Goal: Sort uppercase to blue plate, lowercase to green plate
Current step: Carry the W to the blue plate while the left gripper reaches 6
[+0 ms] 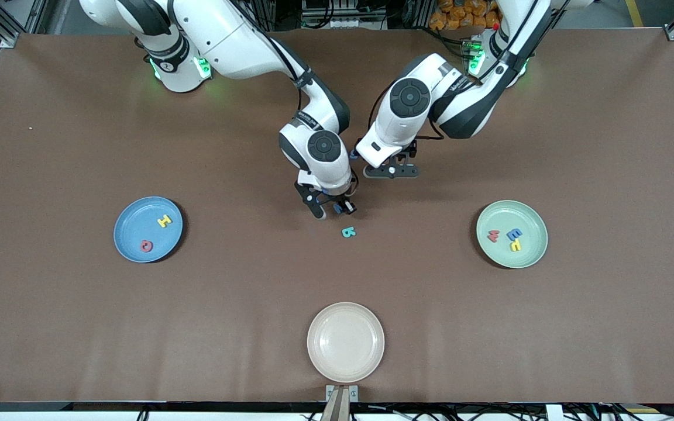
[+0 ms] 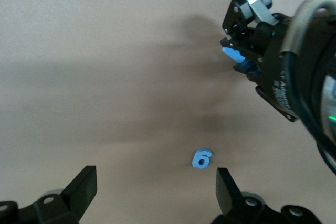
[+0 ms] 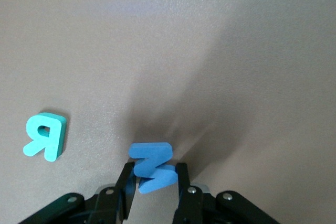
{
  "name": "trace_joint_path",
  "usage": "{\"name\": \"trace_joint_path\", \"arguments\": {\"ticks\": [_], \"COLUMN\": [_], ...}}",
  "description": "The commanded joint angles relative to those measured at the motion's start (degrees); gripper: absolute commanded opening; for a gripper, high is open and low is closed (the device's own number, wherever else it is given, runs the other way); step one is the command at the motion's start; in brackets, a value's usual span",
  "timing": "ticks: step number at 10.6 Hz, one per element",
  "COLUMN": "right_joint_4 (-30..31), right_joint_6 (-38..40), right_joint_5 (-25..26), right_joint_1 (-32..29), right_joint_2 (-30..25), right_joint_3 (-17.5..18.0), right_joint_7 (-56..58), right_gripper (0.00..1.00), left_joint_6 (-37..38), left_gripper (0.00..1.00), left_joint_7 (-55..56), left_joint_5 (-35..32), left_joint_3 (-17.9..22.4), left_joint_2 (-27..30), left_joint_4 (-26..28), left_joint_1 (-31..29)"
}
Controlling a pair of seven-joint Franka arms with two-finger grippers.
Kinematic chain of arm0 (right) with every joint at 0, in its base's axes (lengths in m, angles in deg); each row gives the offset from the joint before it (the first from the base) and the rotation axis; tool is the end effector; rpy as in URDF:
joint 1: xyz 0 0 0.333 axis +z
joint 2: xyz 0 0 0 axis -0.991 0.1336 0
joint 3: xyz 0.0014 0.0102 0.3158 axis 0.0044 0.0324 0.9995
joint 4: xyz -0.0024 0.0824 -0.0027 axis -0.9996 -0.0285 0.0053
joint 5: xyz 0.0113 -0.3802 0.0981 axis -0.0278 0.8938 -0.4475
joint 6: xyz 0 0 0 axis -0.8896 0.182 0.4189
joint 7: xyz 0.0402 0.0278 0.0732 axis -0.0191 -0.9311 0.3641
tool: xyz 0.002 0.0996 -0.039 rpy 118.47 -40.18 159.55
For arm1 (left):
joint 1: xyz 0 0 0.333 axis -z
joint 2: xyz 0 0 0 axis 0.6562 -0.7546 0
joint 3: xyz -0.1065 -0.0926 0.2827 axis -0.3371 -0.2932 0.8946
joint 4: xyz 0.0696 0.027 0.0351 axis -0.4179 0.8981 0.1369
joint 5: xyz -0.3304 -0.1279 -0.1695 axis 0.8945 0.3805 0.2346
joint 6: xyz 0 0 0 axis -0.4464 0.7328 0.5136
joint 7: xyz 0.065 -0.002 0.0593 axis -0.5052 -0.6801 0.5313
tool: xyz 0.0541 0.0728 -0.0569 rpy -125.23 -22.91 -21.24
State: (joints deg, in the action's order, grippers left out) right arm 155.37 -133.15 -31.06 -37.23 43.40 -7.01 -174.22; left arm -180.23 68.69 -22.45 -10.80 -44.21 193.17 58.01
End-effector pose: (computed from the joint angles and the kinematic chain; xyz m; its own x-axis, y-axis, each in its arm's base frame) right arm 0.4805 0.5169 0.1805 0.5412 -0.8369 -0.0817 -0.8409 -0.5392 -0.0469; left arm 0.4182 -0.4156 0.3152 0.9855 -0.0161 -0.1689 -0.0052 -0.9979 0.0649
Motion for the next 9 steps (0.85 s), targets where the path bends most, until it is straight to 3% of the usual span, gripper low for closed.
{"name": "trace_joint_path", "arguments": {"ticks": [1,6,9], "right_joint_4": [-1.2,-1.2,-0.9], "right_joint_6": [0.0,5.3,12.1], "right_joint_5": [0.3,-0.4,-0.4], "right_joint_1": [0.2,-4.6,-9.8], "right_joint_2": [1.0,-1.4,-3.3], "right_joint_3": [0.0,1.0,1.2], "right_joint_7": [1.3,13.2,28.5], "right_gripper": [0.33,0.33,0.33], "left_joint_6": [-1.6,-1.7,-3.6], "left_gripper": [1.00,1.00,1.00], "left_joint_7": [2.1,2.3,4.1], "left_joint_5": [-1.3,-1.3,-1.3], "left_joint_3": [-0.3,-0.3,-0.6], "left_joint_2": [0.4,0.6,0.4], "left_joint_4": [1.0,1.7,2.3], "left_joint_1": [0.4,0.5,1.2]}}
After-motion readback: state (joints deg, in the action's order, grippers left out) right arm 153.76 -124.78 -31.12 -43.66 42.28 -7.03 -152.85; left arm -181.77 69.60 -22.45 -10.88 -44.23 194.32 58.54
